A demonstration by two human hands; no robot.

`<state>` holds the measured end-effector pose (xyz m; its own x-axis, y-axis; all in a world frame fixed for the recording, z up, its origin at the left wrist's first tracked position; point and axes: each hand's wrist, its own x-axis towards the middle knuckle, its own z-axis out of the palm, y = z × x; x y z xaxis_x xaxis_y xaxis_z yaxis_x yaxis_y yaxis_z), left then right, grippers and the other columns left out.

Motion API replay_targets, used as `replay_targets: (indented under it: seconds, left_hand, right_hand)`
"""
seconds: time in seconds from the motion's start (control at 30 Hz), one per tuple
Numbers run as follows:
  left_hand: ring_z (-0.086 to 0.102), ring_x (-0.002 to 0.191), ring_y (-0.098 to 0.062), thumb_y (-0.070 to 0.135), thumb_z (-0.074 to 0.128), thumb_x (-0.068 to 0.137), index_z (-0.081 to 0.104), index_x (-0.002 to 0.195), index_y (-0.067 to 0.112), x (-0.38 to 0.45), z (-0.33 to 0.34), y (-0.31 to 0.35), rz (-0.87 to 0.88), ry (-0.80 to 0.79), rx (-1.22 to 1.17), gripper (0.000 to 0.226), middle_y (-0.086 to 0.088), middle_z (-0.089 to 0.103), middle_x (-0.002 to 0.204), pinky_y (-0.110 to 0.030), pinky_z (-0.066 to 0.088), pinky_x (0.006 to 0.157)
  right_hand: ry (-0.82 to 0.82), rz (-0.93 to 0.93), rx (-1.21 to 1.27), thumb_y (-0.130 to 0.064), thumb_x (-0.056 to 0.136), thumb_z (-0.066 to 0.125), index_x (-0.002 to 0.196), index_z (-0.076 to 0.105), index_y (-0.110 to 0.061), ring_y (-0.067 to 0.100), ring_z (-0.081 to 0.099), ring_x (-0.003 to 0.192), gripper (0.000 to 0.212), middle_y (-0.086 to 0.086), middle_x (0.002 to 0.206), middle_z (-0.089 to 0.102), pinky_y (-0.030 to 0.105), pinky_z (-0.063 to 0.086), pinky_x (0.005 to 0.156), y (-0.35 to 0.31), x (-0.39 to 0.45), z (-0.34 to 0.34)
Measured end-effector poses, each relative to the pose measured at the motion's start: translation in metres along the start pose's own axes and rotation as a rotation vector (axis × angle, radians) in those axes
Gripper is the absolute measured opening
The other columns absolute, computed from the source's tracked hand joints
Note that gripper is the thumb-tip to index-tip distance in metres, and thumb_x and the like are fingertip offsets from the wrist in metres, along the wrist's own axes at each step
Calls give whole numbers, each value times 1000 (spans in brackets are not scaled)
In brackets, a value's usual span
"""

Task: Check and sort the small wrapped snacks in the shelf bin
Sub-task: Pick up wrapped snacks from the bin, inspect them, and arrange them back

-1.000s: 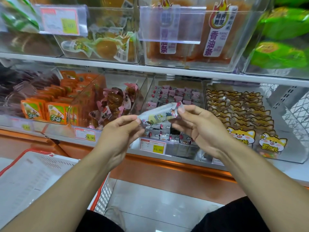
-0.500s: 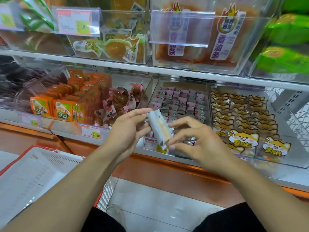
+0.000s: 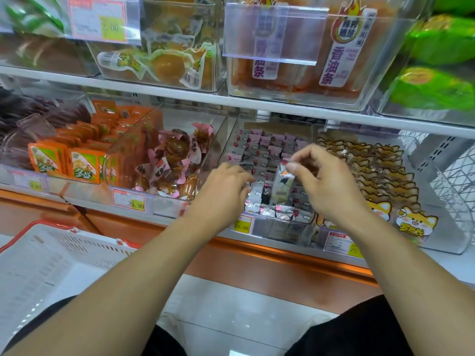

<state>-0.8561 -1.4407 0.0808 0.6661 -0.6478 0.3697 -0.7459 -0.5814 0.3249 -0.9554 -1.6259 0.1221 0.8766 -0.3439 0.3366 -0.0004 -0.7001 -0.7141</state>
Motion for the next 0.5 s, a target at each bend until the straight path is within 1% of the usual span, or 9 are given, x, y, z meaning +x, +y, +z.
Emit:
replay_targets:
  seconds: [0.03, 0.1, 0.23, 0.3, 0.33, 0.37, 0.4, 0.43, 0.5]
  left_hand:
    - [49, 121, -24, 25, 60, 99, 68, 126, 16, 4, 3, -1, 17, -34, 63, 30, -4, 67, 126, -39, 38, 101]
    - [45, 124, -26, 31, 56, 100, 67, 128, 20, 10, 6, -3, 36, -96, 160, 32, -3, 62, 132, -41, 36, 98]
    - [45, 122, -27, 37, 57, 98, 69, 121, 25, 18, 8, -1, 22, -145, 232, 29, -2, 62, 130, -41, 35, 93]
    - [46, 120, -27, 36, 60, 96, 71, 112, 26, 20, 7, 0, 0, -137, 212, 22, -2, 64, 125, -40, 34, 94]
    - [47, 119, -27, 34, 62, 96, 71, 108, 25, 20, 7, 0, -10, -131, 191, 17, -3, 64, 122, -40, 34, 94]
    - [47, 118, -27, 31, 62, 96, 70, 105, 23, 20, 6, 1, -15, -125, 166, 14, -3, 64, 120, -40, 33, 93]
    - [48, 116, -27, 28, 61, 97, 69, 103, 21, 20, 5, 3, -17, -115, 138, 11, -3, 64, 118, -40, 33, 91]
    - [49, 114, -27, 25, 61, 98, 67, 102, 20, 20, 3, 4, -17, -98, 104, 9, -3, 65, 115, -40, 34, 90]
    - [53, 105, -26, 22, 58, 99, 63, 99, 17, 18, -2, 9, -31, -51, 5, 7, -3, 66, 105, -40, 39, 87]
  right_hand:
    - [-24, -23, -58, -35, 97, 63, 90, 60, -36, -5, 60, 81, 8, -16, 83, 67, 13, 46, 59, 0, -1, 1]
    - [-31, -59, -74, -33, 97, 64, 92, 61, -33, -5, 58, 76, 6, -15, 79, 65, 9, 42, 55, -3, -1, 4]
    - [28, -135, -15, -31, 97, 65, 95, 64, -30, -1, 58, 69, 2, -14, 78, 65, 11, 40, 53, -10, 3, 10]
    - [-78, -107, -120, -31, 97, 64, 94, 61, -33, -4, 57, 67, 4, -16, 79, 64, 11, 39, 52, -7, 7, 14]
    - [-173, -77, -213, -30, 97, 64, 93, 61, -34, -3, 59, 72, 7, -16, 82, 65, 15, 44, 58, -4, 8, 16]
    - [-278, -50, -338, -27, 97, 64, 92, 62, -35, 1, 62, 80, 9, -15, 87, 67, 24, 51, 67, -1, 8, 19]
    - [-361, -41, -474, -24, 97, 64, 93, 64, -36, 9, 65, 88, 13, -15, 92, 69, 31, 54, 77, 2, 8, 21]
    - [-403, -59, -583, -19, 97, 62, 96, 68, -37, 13, 65, 95, 19, -14, 97, 71, 33, 53, 85, 2, 8, 22]
    - [-415, -116, -687, -15, 95, 61, 106, 74, -36, 17, 60, 106, 26, -12, 107, 73, 35, 48, 95, 1, 8, 25]
